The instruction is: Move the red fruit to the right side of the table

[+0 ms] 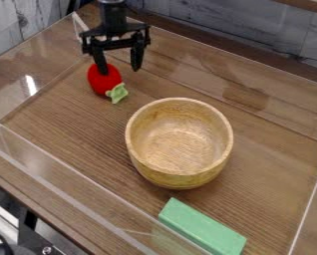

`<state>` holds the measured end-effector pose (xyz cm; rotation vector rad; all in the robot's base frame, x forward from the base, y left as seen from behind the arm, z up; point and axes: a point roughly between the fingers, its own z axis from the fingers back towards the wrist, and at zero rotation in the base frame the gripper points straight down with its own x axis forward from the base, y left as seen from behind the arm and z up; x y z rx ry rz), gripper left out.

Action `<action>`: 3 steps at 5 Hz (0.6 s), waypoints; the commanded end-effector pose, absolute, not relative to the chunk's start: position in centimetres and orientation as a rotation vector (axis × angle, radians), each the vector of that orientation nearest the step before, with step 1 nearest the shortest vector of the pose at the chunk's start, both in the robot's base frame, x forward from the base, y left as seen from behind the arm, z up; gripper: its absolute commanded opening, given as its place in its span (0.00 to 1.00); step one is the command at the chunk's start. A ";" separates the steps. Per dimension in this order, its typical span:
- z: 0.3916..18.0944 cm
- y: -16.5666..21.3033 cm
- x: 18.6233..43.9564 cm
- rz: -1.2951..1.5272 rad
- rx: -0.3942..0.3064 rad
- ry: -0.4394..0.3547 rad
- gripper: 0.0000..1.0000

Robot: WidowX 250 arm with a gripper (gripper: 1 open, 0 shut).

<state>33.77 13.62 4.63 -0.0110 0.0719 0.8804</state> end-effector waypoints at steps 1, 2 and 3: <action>6.0 12.7 33.4 0.901 0.001 0.016 1.00; 5.7 11.6 32.7 0.913 0.007 0.020 0.00; 5.6 12.0 32.4 0.920 0.007 0.023 0.00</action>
